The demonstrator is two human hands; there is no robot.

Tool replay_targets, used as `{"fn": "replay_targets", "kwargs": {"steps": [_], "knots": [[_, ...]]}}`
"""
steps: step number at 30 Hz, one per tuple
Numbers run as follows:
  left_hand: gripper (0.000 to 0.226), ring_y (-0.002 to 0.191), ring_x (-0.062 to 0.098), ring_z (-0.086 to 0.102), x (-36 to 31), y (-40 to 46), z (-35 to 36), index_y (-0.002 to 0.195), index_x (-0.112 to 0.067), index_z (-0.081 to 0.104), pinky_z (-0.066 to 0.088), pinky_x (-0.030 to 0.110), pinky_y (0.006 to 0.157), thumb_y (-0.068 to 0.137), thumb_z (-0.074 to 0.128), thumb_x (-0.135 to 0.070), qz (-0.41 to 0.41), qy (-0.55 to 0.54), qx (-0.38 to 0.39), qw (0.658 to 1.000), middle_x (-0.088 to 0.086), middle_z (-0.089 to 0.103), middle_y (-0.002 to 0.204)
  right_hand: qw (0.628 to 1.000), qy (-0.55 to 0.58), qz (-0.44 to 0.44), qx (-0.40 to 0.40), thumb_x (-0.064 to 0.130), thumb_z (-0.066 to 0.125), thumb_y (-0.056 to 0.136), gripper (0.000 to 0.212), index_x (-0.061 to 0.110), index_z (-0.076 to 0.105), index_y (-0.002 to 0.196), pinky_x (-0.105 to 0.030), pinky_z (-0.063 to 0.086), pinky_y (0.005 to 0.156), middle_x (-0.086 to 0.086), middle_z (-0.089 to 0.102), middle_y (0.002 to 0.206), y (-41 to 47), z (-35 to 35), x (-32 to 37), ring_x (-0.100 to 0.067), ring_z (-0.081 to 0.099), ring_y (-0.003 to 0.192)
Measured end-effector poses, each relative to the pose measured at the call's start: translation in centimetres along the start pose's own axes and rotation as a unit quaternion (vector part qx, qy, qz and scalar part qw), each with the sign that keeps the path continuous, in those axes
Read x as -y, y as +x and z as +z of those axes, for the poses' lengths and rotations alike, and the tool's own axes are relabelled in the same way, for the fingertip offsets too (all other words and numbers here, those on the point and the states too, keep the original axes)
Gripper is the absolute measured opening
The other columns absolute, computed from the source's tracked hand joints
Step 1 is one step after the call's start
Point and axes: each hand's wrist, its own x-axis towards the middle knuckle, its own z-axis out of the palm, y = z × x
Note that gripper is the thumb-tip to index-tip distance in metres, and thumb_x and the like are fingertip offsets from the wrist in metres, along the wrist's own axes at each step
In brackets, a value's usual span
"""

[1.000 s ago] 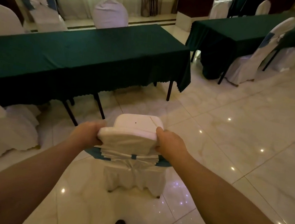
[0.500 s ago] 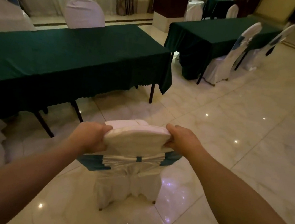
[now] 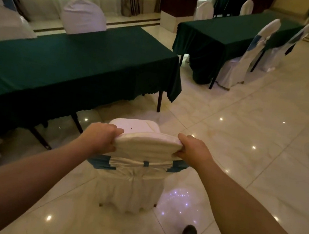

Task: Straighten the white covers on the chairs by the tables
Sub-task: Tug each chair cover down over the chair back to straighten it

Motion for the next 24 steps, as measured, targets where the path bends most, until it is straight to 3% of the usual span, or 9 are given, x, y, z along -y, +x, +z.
{"fn": "replay_targets", "kwargs": {"steps": [8, 12, 15, 20, 24], "knots": [[0.032, 0.072, 0.009, 0.056, -2.3, 10.8, -1.8, 0.097, -0.039, 0.061, 0.048, 0.029, 0.064, 0.070, 0.074, -0.049, -0.072, 0.021, 0.020, 0.997, -0.015, 0.060, 0.082, 0.999, 0.001, -0.038, 0.013, 0.042, 0.074, 0.081, 0.040, 0.034, 0.039, 0.098, -0.031, 0.042, 0.068, 0.003, 0.052, 0.092, 10.2, -2.4, -9.0, -0.019, 0.048, 0.077], [0.033, 0.083, 0.015, 0.062, -4.0, 16.3, -3.9, 0.103, -0.038, 0.060, 0.046, 0.031, 0.067, 0.074, 0.073, -0.048, -0.096, 0.042, 0.031, 0.994, -0.010, 0.066, 0.093, 0.998, 0.010, -0.056, 0.010, 0.040, 0.078, 0.080, 0.043, 0.030, 0.050, 0.110, -0.030, 0.039, 0.072, 0.006, 0.047, 0.095, 14.9, -4.1, -13.4, -0.017, 0.045, 0.082], [0.032, 0.082, 0.014, 0.061, -5.3, 20.5, -4.6, 0.105, -0.036, 0.059, 0.048, 0.030, 0.069, 0.077, 0.072, -0.046, -0.107, 0.046, 0.041, 0.992, -0.009, 0.065, 0.094, 0.998, 0.021, -0.061, 0.000, 0.040, 0.080, 0.079, 0.045, 0.031, 0.052, 0.114, -0.030, 0.040, 0.072, 0.005, 0.055, 0.099, 18.0, -4.4, -16.7, -0.016, 0.046, 0.083], [0.035, 0.081, 0.015, 0.062, -5.0, 27.1, -5.0, 0.103, -0.036, 0.058, 0.043, 0.030, 0.065, 0.074, 0.074, -0.046, -0.111, 0.062, 0.046, 0.991, -0.009, 0.064, 0.095, 0.998, 0.028, -0.062, -0.008, 0.044, 0.079, 0.075, 0.045, 0.037, 0.049, 0.108, -0.030, 0.046, 0.068, 0.002, 0.063, 0.100, 24.4, -4.8, -21.0, -0.019, 0.054, 0.080], [0.034, 0.070, 0.012, 0.054, -3.1, 32.8, -4.3, 0.098, -0.037, 0.057, 0.043, 0.030, 0.060, 0.071, 0.075, -0.045, -0.122, 0.064, 0.057, 0.989, -0.013, 0.055, 0.082, 0.998, 0.036, -0.061, -0.003, 0.048, 0.079, 0.074, 0.048, 0.045, 0.036, 0.095, -0.026, 0.042, 0.062, 0.007, 0.063, 0.092, 30.1, -4.6, -23.3, -0.015, 0.053, 0.074]]}}
